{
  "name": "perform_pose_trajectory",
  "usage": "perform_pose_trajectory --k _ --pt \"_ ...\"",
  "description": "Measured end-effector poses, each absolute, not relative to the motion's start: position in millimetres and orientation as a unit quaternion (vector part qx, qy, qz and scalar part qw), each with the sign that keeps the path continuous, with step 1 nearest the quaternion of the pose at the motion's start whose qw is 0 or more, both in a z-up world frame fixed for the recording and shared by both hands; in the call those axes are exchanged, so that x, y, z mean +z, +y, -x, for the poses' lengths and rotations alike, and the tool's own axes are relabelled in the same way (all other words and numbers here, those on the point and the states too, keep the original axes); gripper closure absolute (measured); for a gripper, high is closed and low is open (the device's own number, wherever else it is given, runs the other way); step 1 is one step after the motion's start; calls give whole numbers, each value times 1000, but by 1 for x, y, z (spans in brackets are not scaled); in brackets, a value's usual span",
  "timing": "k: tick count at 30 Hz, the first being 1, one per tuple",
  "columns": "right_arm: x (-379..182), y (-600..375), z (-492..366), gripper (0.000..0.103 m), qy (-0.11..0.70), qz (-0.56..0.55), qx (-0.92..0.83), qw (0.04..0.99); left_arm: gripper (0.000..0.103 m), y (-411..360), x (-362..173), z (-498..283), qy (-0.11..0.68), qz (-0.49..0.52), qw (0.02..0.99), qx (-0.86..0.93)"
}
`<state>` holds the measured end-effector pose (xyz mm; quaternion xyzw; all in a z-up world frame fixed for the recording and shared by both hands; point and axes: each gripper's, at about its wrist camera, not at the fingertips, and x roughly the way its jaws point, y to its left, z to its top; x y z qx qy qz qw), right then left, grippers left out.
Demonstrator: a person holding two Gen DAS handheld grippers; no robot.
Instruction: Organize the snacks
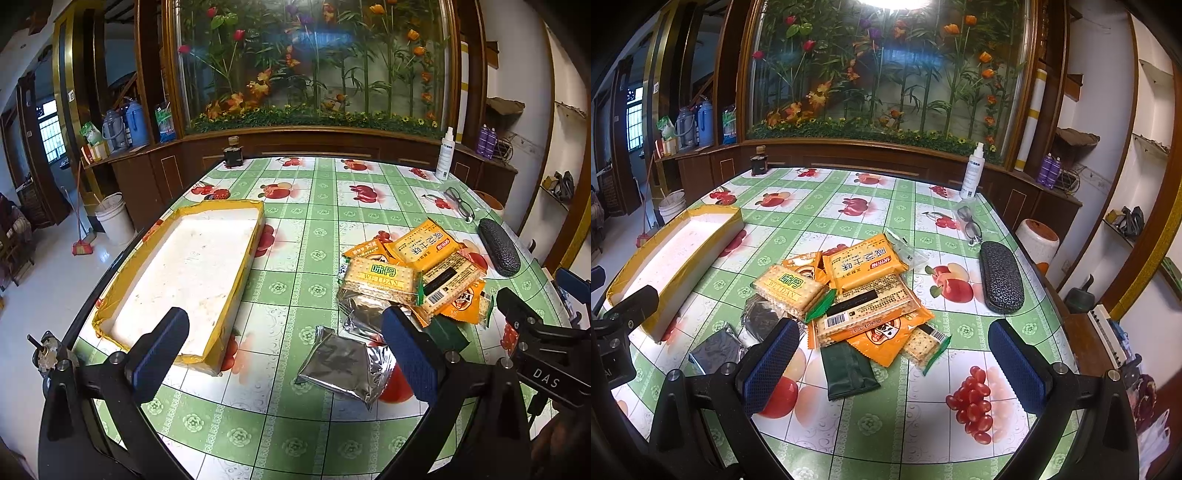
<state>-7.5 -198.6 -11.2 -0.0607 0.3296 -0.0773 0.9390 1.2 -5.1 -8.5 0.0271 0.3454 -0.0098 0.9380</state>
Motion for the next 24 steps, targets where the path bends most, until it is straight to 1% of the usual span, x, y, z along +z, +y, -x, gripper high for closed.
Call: perform_pose_trajectory --k 6,14,24 --pt "-11 -199 7 0 330 61 -78 939 0 -3 -8 -1 332 -25 943 -10" --pt "-10 -198 8 0 330 59 -77 939 0 -3 -5 2 337 -27 941 -6" --pt "-9 -198 10 0 330 59 -75 939 0 -6 2 6 323 -21 946 -4"
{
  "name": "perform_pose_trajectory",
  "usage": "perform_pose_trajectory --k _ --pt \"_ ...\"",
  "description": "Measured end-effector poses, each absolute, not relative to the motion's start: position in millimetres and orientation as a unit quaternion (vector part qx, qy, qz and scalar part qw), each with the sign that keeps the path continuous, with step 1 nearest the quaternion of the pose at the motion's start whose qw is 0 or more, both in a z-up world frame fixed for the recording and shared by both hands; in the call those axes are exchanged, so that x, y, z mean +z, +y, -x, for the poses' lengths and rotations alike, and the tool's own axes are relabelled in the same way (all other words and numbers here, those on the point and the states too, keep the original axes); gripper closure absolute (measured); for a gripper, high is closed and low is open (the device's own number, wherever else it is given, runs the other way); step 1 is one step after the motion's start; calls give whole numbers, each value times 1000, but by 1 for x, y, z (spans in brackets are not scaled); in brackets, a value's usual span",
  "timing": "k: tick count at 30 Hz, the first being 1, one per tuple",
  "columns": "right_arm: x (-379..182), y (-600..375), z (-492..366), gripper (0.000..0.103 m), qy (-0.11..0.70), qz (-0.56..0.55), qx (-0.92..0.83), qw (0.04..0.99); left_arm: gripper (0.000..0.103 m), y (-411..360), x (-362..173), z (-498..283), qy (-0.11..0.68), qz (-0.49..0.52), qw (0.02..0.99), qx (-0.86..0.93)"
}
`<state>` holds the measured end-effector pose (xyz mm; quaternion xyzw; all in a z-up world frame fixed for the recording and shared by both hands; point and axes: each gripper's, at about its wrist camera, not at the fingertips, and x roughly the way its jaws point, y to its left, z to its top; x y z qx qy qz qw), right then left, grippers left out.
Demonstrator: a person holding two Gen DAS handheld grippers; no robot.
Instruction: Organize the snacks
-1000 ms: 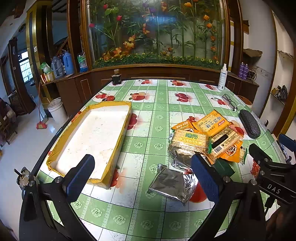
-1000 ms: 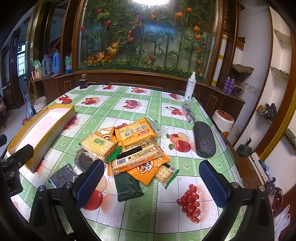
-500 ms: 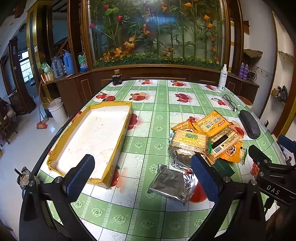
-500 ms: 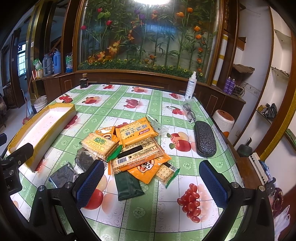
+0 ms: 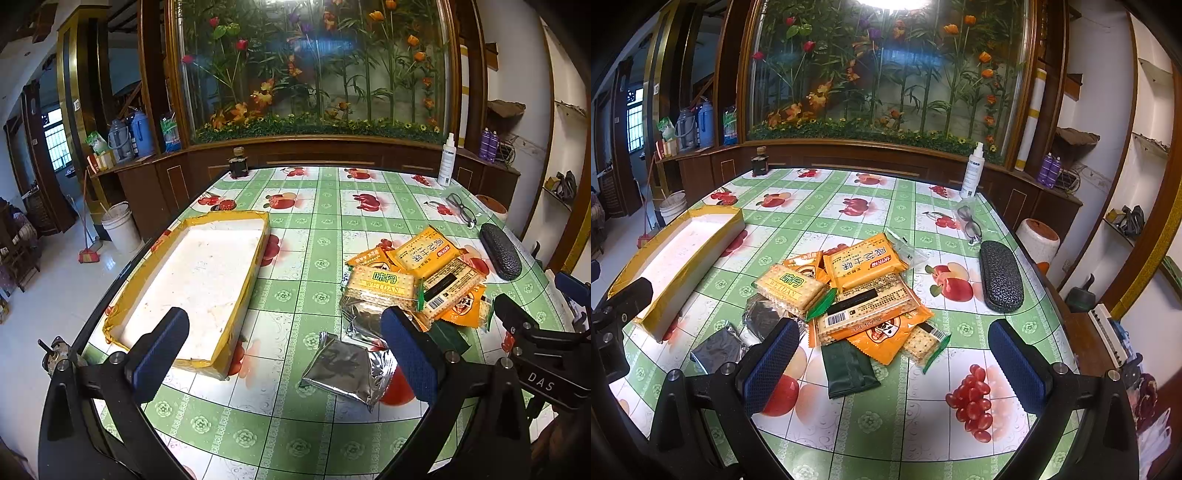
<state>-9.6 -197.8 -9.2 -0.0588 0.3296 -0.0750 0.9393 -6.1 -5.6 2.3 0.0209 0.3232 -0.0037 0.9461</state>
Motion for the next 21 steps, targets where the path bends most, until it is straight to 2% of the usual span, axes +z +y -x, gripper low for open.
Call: perform_pose_trajectory --k 10,21 --pt "-7 -195 11 0 331 62 -72 939 0 -7 4 8 318 -35 948 3" --pt "-10 -196 10 0 334 57 -70 938 0 -6 2 5 336 -6 942 -8"
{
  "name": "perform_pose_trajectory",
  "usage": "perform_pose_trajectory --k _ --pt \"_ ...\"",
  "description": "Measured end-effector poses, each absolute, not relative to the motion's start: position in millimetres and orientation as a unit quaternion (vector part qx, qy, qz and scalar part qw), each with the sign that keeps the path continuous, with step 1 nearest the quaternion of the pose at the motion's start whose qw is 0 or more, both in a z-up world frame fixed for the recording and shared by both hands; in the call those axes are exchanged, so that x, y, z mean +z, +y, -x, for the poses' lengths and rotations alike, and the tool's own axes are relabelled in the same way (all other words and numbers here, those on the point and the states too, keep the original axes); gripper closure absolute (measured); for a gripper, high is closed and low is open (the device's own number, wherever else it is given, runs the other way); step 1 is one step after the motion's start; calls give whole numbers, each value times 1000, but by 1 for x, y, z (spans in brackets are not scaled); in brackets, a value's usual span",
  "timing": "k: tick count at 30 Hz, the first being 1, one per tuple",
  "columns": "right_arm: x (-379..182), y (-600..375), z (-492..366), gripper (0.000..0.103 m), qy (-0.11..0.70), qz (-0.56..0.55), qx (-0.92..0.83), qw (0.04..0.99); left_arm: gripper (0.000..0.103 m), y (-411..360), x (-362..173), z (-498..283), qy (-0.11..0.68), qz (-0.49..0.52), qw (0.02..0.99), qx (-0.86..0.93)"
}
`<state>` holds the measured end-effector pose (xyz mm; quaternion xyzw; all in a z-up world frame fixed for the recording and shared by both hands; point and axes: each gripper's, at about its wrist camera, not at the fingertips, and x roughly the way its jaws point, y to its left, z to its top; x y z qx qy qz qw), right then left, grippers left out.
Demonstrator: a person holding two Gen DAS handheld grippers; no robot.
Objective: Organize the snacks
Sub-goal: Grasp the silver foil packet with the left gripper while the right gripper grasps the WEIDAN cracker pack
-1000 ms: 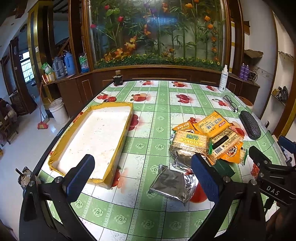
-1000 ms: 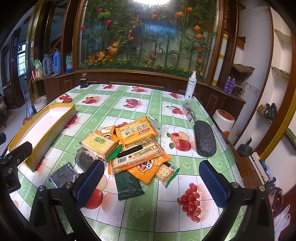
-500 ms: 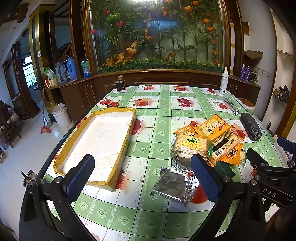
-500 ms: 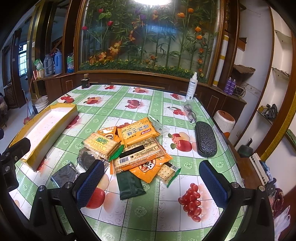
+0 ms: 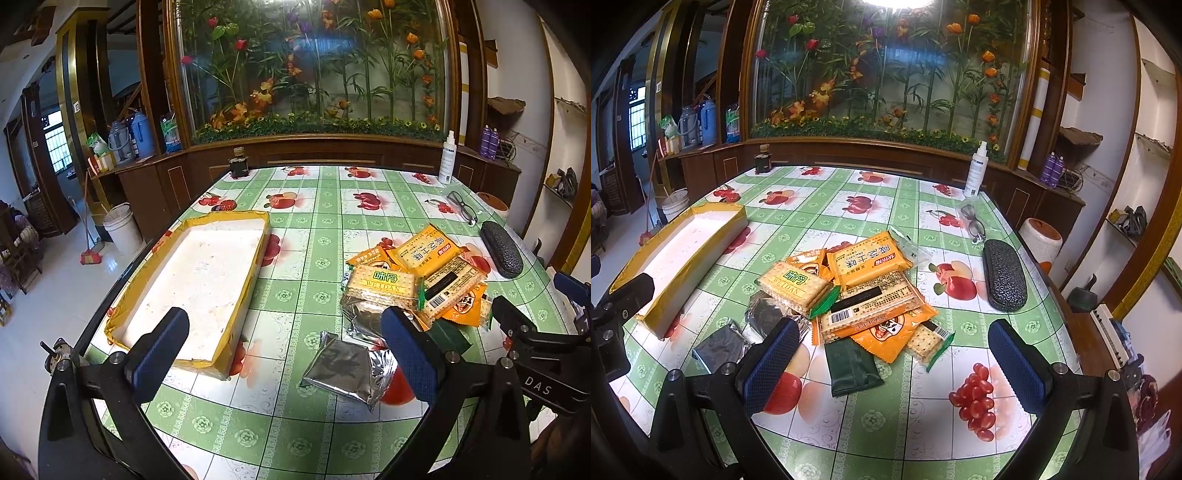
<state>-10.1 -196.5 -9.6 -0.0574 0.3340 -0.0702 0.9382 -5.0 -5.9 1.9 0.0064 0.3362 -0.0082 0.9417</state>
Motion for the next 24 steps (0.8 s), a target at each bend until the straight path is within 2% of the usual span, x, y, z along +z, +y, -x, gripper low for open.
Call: perform_pose_trajectory --k 13,20,24 --pt "-25 -215 3 0 358 30 -58 931 0 -13 -12 -6 372 7 928 -23" --pt "-63 -249 3 0 411 -6 -14 912 0 -9 -59 -16 438 32 887 -140" --pt "-80 -266 7 0 431 -34 16 902 0 -20 -82 -14 474 11 864 -171"
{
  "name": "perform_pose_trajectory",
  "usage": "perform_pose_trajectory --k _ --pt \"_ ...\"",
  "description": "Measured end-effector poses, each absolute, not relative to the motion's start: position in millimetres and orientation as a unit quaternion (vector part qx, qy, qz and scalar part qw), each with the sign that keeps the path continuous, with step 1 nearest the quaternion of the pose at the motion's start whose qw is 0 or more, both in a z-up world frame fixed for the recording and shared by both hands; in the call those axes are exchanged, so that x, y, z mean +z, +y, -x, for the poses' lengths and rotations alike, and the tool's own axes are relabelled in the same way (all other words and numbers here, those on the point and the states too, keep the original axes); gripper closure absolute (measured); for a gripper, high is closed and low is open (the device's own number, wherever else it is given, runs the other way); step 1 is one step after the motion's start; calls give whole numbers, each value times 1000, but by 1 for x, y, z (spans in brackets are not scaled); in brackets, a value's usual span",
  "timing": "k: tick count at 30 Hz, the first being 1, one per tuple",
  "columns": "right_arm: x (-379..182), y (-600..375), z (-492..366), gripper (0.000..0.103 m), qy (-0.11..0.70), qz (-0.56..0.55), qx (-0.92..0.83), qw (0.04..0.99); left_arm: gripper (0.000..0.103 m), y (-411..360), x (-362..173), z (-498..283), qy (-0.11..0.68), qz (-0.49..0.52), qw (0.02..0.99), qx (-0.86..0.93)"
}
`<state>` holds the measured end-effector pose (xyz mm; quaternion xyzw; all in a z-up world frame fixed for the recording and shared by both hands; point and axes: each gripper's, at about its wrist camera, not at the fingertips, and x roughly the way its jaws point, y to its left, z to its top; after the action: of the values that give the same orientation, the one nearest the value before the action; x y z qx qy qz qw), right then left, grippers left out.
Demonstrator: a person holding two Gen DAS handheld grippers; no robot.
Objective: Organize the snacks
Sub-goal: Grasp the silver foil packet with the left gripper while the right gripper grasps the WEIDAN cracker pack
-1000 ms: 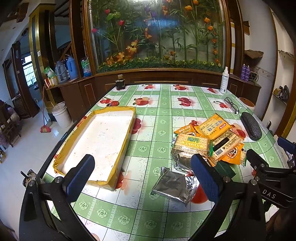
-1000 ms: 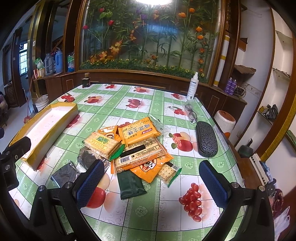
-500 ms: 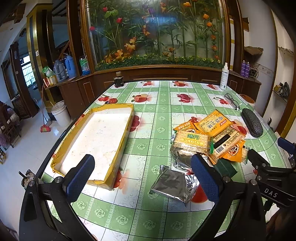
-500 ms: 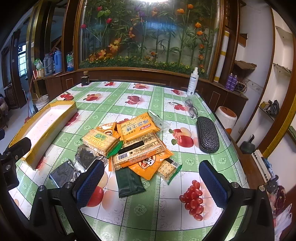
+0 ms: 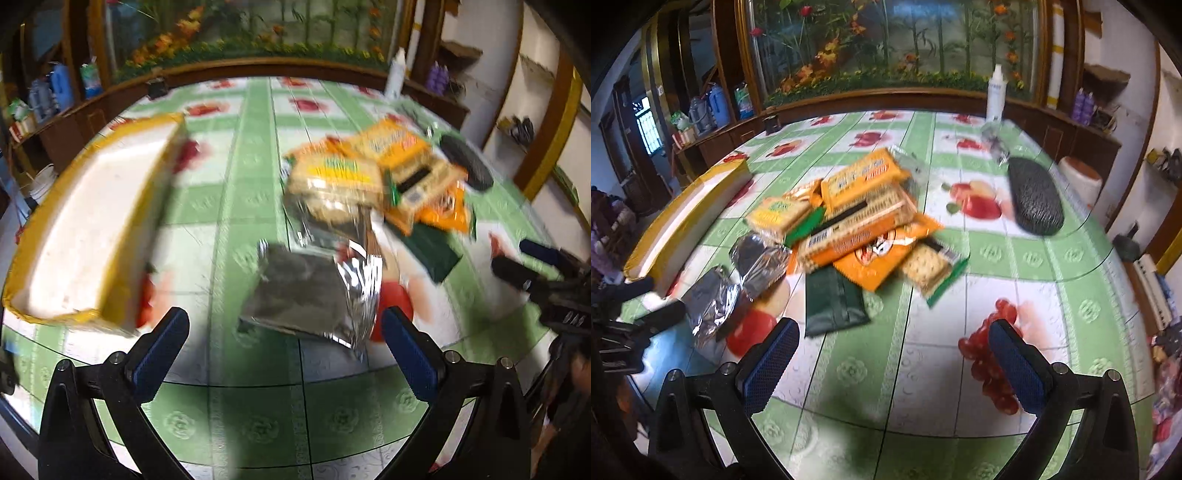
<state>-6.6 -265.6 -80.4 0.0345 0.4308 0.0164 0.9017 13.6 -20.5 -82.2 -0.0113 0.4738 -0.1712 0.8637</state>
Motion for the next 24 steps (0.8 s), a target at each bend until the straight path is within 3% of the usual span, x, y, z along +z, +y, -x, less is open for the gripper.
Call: perform_pose_trajectory --k 13,17,18,20,24 --pt "-87 -289 -18 0 436 -46 35 898 0 -58 -105 -44 480 -113 859 -139" --pt "-75 -284 -38 0 425 -43 69 902 0 -53 -111 -56 496 -89 853 -140" --pt "-71 -281 -44 0 421 -43 79 903 3 -49 -111 -58 495 -80 854 -139" --pt "-66 -273 -60 0 412 -29 92 906 18 -41 -108 -61 488 -66 860 -134" --pt "-69 -255 -88 0 422 -5 106 900 29 -29 -103 -67 484 -47 863 -133"
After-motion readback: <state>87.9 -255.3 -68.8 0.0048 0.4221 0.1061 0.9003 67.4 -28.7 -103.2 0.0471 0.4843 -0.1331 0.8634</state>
